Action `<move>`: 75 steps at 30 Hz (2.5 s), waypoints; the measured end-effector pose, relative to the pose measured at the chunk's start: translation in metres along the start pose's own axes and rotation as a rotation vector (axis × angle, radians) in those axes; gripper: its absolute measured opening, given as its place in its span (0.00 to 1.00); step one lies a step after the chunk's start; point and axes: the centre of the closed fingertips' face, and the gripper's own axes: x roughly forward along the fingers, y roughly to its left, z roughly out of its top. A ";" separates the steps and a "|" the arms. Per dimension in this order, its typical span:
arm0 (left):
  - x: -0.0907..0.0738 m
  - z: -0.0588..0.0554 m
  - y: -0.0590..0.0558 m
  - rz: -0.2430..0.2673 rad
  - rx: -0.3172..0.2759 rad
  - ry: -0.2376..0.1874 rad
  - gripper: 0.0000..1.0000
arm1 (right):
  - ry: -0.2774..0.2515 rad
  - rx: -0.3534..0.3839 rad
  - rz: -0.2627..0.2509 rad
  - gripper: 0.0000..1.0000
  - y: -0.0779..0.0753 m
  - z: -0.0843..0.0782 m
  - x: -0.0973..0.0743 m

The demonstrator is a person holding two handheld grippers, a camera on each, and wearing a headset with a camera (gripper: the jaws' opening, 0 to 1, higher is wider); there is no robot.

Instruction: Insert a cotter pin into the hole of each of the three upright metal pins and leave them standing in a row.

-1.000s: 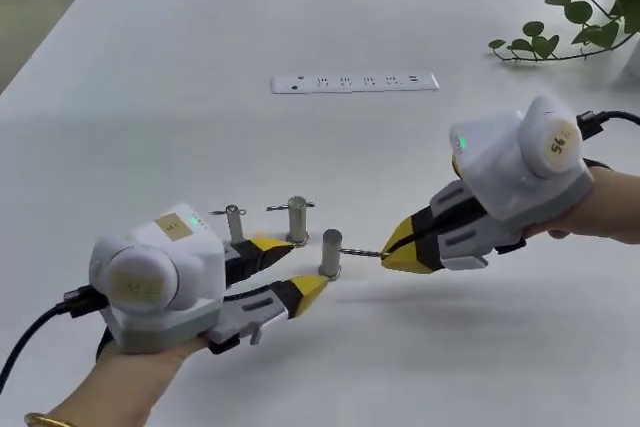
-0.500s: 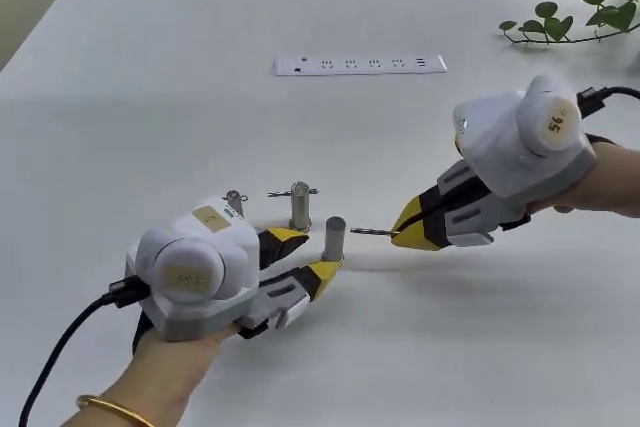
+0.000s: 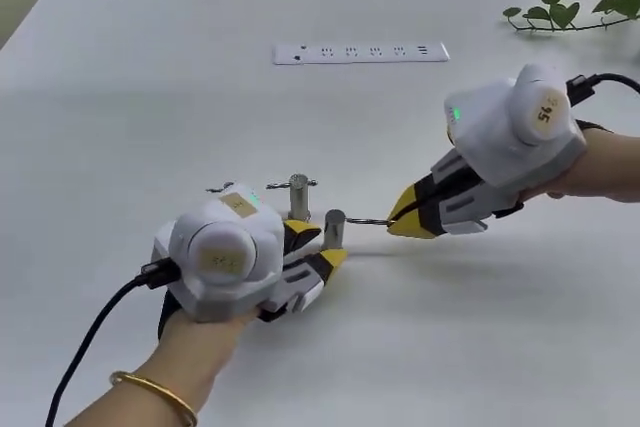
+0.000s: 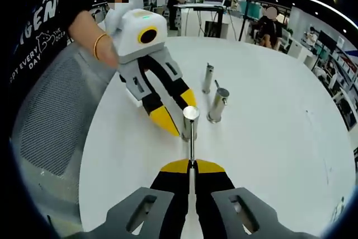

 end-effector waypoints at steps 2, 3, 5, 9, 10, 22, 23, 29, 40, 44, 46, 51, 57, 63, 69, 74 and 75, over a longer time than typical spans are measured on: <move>0.001 -0.001 0.000 -0.001 0.002 0.004 0.17 | -0.004 -0.004 0.004 0.00 0.000 0.001 0.001; 0.002 -0.001 0.001 0.000 0.002 0.005 0.16 | -0.004 -0.005 0.006 0.00 0.000 0.001 0.001; 0.003 -0.001 0.001 0.001 0.005 0.006 0.16 | -0.002 -0.012 0.010 0.00 0.000 0.002 0.002; 0.005 -0.001 0.002 -0.002 0.009 0.008 0.14 | 0.008 -0.025 0.013 0.00 -0.001 0.001 0.003; 0.005 -0.001 0.001 -0.004 0.012 0.010 0.13 | 0.009 -0.029 0.014 0.00 -0.001 0.001 0.003; 0.010 -0.002 0.001 -0.023 0.055 0.029 0.10 | -0.003 -0.051 0.017 0.00 -0.004 0.006 0.002; 0.010 -0.003 0.001 -0.025 0.059 0.030 0.10 | -0.004 -0.052 0.018 0.00 -0.004 0.006 0.002; 0.010 -0.003 0.001 -0.033 0.061 0.028 0.10 | -0.003 -0.066 0.024 0.00 -0.003 0.011 0.004; 0.010 -0.003 0.000 -0.056 0.051 0.021 0.10 | 0.001 -0.082 0.028 0.00 -0.004 0.015 0.010; 0.010 -0.003 0.000 -0.059 0.047 0.018 0.10 | -0.002 -0.081 0.027 0.00 -0.004 0.019 0.013; 0.011 -0.003 0.000 -0.059 0.046 0.018 0.10 | -0.003 -0.081 0.028 0.00 -0.003 0.021 0.014; 0.011 -0.003 0.000 -0.051 0.048 0.014 0.10 | -0.009 -0.084 0.028 0.00 -0.004 0.023 0.017; 0.012 -0.005 0.000 -0.043 0.065 0.012 0.10 | -0.007 -0.102 0.020 0.00 -0.006 0.024 0.021; 0.012 -0.005 0.000 -0.041 0.063 0.011 0.10 | -0.010 -0.109 0.010 0.00 -0.006 0.028 0.023; 0.013 -0.005 0.000 -0.037 0.057 0.013 0.10 | -0.014 -0.105 -0.004 0.09 -0.005 0.030 0.019; 0.013 -0.005 0.000 -0.036 0.055 0.014 0.10 | -0.017 -0.088 -0.018 0.07 -0.005 0.030 0.012; 0.013 -0.005 0.000 -0.035 0.055 0.014 0.10 | -0.015 -0.088 -0.019 0.07 -0.005 0.029 0.012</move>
